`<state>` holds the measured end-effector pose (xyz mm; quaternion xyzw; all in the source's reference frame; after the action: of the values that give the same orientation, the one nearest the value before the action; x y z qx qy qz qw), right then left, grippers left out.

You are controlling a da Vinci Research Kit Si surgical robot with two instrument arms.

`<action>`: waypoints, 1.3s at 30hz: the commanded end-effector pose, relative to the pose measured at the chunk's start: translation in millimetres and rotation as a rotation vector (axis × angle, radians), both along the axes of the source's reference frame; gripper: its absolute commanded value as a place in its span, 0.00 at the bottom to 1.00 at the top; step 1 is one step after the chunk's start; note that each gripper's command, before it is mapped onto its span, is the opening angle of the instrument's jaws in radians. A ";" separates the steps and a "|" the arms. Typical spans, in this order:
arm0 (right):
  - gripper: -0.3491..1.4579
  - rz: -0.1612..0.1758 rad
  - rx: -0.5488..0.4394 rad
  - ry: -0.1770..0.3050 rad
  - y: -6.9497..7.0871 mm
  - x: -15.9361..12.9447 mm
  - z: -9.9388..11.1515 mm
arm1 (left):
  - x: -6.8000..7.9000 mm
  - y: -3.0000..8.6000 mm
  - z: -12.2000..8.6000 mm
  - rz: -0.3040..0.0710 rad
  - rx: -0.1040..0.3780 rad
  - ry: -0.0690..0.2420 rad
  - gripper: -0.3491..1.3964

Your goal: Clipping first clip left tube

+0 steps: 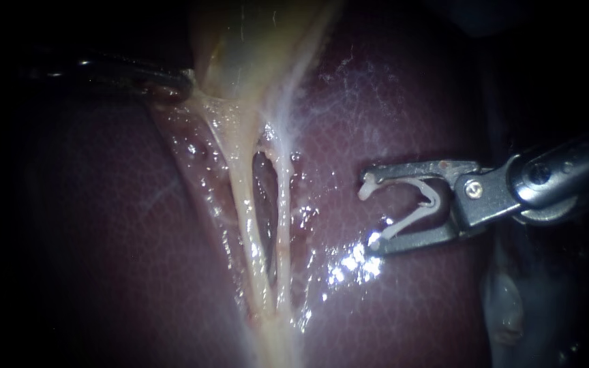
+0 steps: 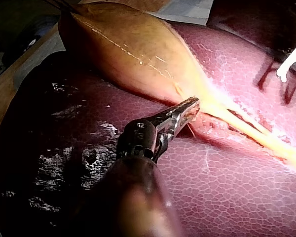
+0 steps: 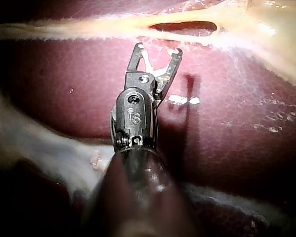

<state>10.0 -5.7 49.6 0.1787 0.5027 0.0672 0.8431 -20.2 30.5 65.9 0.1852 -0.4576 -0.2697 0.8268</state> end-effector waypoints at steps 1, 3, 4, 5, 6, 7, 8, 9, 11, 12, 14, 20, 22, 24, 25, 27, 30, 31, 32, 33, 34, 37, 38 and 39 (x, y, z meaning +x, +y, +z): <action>0.47 0.001 0.000 0.000 0.0 0.0 0.0 | 0.0 0.0 -0.1 0.001 -0.001 -0.001 0.00; 0.47 0.003 0.006 0.003 0.0 0.0 0.0 | 0.0 0.0 -0.1 0.004 -0.002 0.001 0.00; 0.47 0.001 0.008 0.005 0.0 0.0 0.0 | 0.0 0.0 -0.1 0.003 -0.003 0.001 0.00; 0.47 0.001 0.009 0.009 0.0 0.1 0.0 | 0.0 0.0 -0.1 0.004 -0.003 0.001 0.00; 0.47 0.004 0.014 0.007 0.0 0.1 0.0 | 0.0 0.0 -0.1 0.004 -0.003 0.001 0.00; 0.47 0.004 0.015 0.011 0.0 0.2 -0.1 | -0.1 0.0 -0.1 0.003 -0.005 0.002 0.00; 0.47 0.005 0.023 0.016 -0.1 0.4 -0.1 | -0.1 0.0 -0.1 0.003 -0.005 0.002 0.00; 0.47 0.008 0.029 0.019 -0.1 0.5 -0.2 | -0.1 0.0 -0.1 0.001 -0.006 0.004 0.00; 0.47 0.009 0.036 0.024 -0.2 0.9 -0.3 | -0.1 0.0 -0.1 -0.001 -0.007 0.006 0.00; 0.47 0.010 0.042 0.024 -0.3 1.3 -0.4 | -0.1 0.0 -0.2 -0.001 -0.007 0.006 0.00; 0.47 0.011 0.054 0.026 -0.5 1.8 -0.5 | -0.1 0.0 -0.2 -0.003 -0.009 0.007 0.00; 0.47 0.021 0.087 0.036 -1.3 3.8 -1.0 | -0.1 -0.1 -0.4 -0.011 -0.014 0.015 0.00; 0.47 0.025 0.103 0.040 -1.7 4.5 -0.9 | -0.1 -0.1 -0.4 -0.012 -0.015 0.019 0.00; 0.47 0.032 0.123 0.038 -2.1 5.2 -0.7 | -0.1 -0.1 -0.4 -0.014 -0.016 0.021 0.00; 0.47 0.030 0.129 0.040 -2.2 5.5 -0.5 | -0.1 -0.1 -0.4 -0.014 -0.016 0.021 0.00; 0.47 0.034 0.145 0.039 -2.5 6.1 -0.2 | -0.1 -0.1 -0.4 -0.016 -0.017 0.022 0.00; 0.47 0.037 0.169 0.039 -3.1 7.1 0.5 | -0.1 -0.2 -0.4 -0.016 -0.018 0.022 0.00; 0.47 0.037 0.178 0.040 -3.4 7.5 0.8 | -0.1 -0.2 -0.4 -0.016 -0.018 0.022 0.00; 0.47 0.039 0.186 0.039 -3.6 7.7 1.0 | -0.1 -0.2 -0.4 -0.016 -0.018 0.023 0.00; 0.47 0.038 0.196 0.040 -3.8 8.0 1.3 | -0.1 -0.2 -0.3 -0.016 -0.018 0.023 0.00; 0.47 0.039 0.204 0.040 -4.0 8.2 1.5 | -0.1 -0.2 -0.3 -0.016 -0.018 0.023 0.00; 0.47 0.039 0.232 0.040 -4.8 9.0 2.7 | -0.1 -0.2 -0.3 -0.016 -0.018 0.023 0.00; 0.47 0.040 0.240 0.039 -5.0 9.2 3.1 | -0.1 -0.2 -0.3 -0.016 -0.018 0.023 0.00; 0.47 0.043 0.248 0.037 -5.2 9.3 3.5 | -0.1 -0.2 -0.3 -0.016 -0.018 0.023 0.00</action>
<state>19.5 -11.2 53.6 0.2744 0.5093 0.1458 0.8025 -20.2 30.3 65.5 0.1709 -0.4518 -0.2743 0.8315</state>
